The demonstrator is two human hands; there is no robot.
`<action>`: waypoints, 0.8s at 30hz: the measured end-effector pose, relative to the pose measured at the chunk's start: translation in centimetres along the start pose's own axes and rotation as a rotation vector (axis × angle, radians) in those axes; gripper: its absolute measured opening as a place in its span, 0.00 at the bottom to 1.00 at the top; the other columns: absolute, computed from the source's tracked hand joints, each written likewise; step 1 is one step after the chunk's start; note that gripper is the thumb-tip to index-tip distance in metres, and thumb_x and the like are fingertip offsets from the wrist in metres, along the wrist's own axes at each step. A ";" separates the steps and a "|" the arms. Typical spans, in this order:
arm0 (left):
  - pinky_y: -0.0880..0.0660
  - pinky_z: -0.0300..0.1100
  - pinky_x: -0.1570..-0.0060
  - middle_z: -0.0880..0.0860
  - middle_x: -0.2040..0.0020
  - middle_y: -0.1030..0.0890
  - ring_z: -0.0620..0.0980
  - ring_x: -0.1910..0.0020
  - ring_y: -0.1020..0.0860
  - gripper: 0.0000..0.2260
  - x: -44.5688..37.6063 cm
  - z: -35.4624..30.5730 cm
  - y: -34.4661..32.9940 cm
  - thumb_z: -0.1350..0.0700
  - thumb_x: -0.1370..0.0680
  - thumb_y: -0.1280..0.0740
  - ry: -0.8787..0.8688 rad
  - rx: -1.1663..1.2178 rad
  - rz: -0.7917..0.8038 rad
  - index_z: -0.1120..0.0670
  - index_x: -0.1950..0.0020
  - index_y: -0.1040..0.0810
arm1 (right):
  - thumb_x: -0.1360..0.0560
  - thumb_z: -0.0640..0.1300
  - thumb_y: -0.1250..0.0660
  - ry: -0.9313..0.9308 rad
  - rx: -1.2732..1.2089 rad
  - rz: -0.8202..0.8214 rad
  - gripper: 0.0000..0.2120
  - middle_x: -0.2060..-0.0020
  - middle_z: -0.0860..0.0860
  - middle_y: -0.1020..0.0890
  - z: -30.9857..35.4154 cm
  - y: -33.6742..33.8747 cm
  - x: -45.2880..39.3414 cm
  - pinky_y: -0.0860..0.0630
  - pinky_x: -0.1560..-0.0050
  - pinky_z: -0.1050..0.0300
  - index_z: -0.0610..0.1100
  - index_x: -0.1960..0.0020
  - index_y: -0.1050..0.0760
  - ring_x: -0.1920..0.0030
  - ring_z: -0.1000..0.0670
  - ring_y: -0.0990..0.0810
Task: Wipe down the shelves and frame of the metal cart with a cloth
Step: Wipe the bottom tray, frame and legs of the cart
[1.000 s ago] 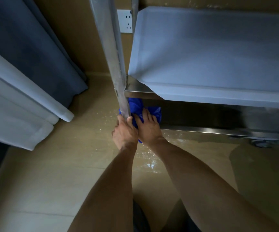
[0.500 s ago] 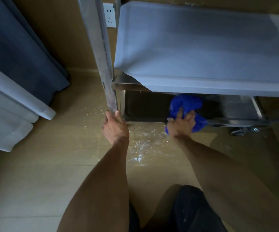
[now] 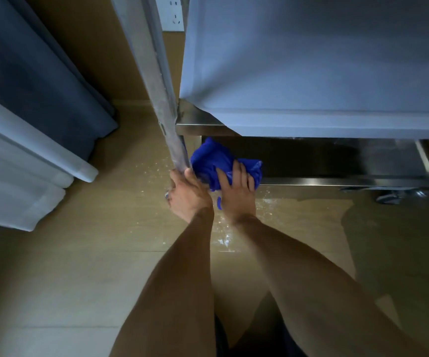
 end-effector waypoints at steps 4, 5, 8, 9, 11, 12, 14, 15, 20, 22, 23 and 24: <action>0.27 0.56 0.46 0.58 0.41 0.23 0.61 0.47 0.22 0.16 0.8 -0.1 -0.8 0.42 0.18 0.52 0.086 0.079 -0.065 0.51 0.40 0.36 | 0.25 0.39 0.34 -0.290 0.043 -0.056 0.39 0.21 0.38 0.51 -13.0 2.3 3.2 0.49 0.23 0.41 0.52 0.20 0.49 0.21 0.38 0.53; 0.27 0.57 0.45 0.58 0.41 0.24 0.61 0.47 0.22 0.16 0.9 -0.2 -1.0 0.43 0.17 0.52 0.089 0.092 -0.068 0.51 0.39 0.36 | 0.23 0.39 0.35 -0.390 0.039 -0.083 0.36 0.21 0.37 0.51 -17.0 3.2 4.4 0.49 0.24 0.41 0.50 0.20 0.48 0.21 0.37 0.53; 0.28 0.56 0.45 0.58 0.41 0.24 0.60 0.47 0.22 0.16 0.6 0.0 -1.2 0.43 0.17 0.51 0.073 0.101 -0.066 0.53 0.38 0.35 | 0.17 0.47 0.42 -0.641 -0.005 -0.107 0.30 0.21 0.35 0.56 -27.1 5.2 7.0 0.50 0.23 0.43 0.48 0.19 0.51 0.21 0.36 0.57; 0.27 0.57 0.45 0.58 0.42 0.24 0.60 0.48 0.22 0.16 0.5 0.2 -1.2 0.43 0.17 0.51 0.055 0.096 -0.073 0.53 0.39 0.35 | 0.16 0.49 0.44 -0.684 -0.012 -0.098 0.30 0.22 0.34 0.57 -28.9 5.5 7.3 0.49 0.24 0.42 0.47 0.19 0.53 0.21 0.35 0.58; 0.26 0.58 0.46 0.58 0.43 0.24 0.60 0.50 0.21 0.17 0.3 0.3 -1.2 0.42 0.17 0.52 0.022 0.097 -0.087 0.53 0.39 0.35 | 0.16 0.50 0.46 -0.712 0.009 -0.094 0.30 0.23 0.31 0.56 -29.4 5.3 7.2 0.47 0.25 0.39 0.45 0.19 0.55 0.22 0.32 0.57; 0.25 0.58 0.46 0.58 0.43 0.24 0.60 0.50 0.21 0.17 0.3 0.3 -1.3 0.42 0.18 0.52 0.016 0.117 -0.086 0.52 0.39 0.35 | 0.16 0.49 0.45 -0.688 0.048 -0.091 0.31 0.23 0.29 0.55 -28.3 4.9 6.8 0.46 0.25 0.39 0.45 0.19 0.57 0.22 0.31 0.56; 0.25 0.56 0.47 0.57 0.44 0.23 0.58 0.49 0.22 0.18 0.7 0.3 -1.2 0.42 0.18 0.51 0.018 0.188 -0.087 0.53 0.38 0.33 | 0.17 0.45 0.41 -0.579 0.129 -0.096 0.36 0.25 0.26 0.54 -23.6 3.9 6.1 0.44 0.25 0.38 0.43 0.20 0.61 0.24 0.28 0.54; 0.25 0.55 0.47 0.57 0.45 0.23 0.58 0.49 0.22 0.19 0.8 0.2 -1.1 0.41 0.18 0.51 0.018 0.214 -0.091 0.53 0.39 0.32 | 0.18 0.45 0.41 -0.489 0.138 -0.107 0.37 0.25 0.25 0.55 -20.3 3.3 5.7 0.46 0.25 0.37 0.43 0.20 0.63 0.24 0.27 0.55; 0.23 0.54 0.49 0.57 0.50 0.19 0.58 0.52 0.21 0.22 0.1 0.4 -0.4 0.39 0.19 0.52 -0.085 0.199 -0.028 0.53 0.41 0.29 | 0.19 0.54 0.46 0.016 -0.004 0.045 0.35 0.23 0.33 0.61 -1.0 0.3 1.5 0.60 0.23 0.38 0.49 0.20 0.62 0.22 0.35 0.63; 0.22 0.54 0.52 0.58 0.52 0.19 0.60 0.54 0.20 0.25 -0.4 0.5 -0.1 0.36 0.20 0.54 -0.133 0.190 -0.025 0.52 0.43 0.28 | 0.20 0.57 0.43 0.176 0.008 0.085 0.34 0.21 0.35 0.55 4.1 -0.2 -0.9 0.55 0.22 0.40 0.49 0.19 0.53 0.21 0.38 0.57; 0.23 0.54 0.53 0.58 0.51 0.19 0.61 0.54 0.20 0.26 -0.6 0.5 0.0 0.35 0.21 0.55 -0.141 0.182 -0.030 0.52 0.43 0.28 | 0.21 0.57 0.42 0.197 0.013 0.099 0.33 0.21 0.36 0.52 5.3 -0.3 -2.0 0.52 0.23 0.41 0.49 0.20 0.49 0.21 0.39 0.55; 0.23 0.54 0.52 0.58 0.50 0.18 0.61 0.53 0.21 0.27 -0.8 0.5 0.2 0.35 0.21 0.55 -0.138 0.173 -0.037 0.52 0.42 0.28 | 0.21 0.57 0.42 0.198 0.017 0.109 0.32 0.21 0.37 0.51 5.9 -0.3 -3.1 0.51 0.23 0.42 0.49 0.20 0.47 0.20 0.40 0.53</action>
Point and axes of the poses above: each hand's wrist, its own x-axis away from the middle knuckle, its own y-axis out of the back of the hand, z = x × y, the point moved 10 cm from there along -x, towards the middle knuckle
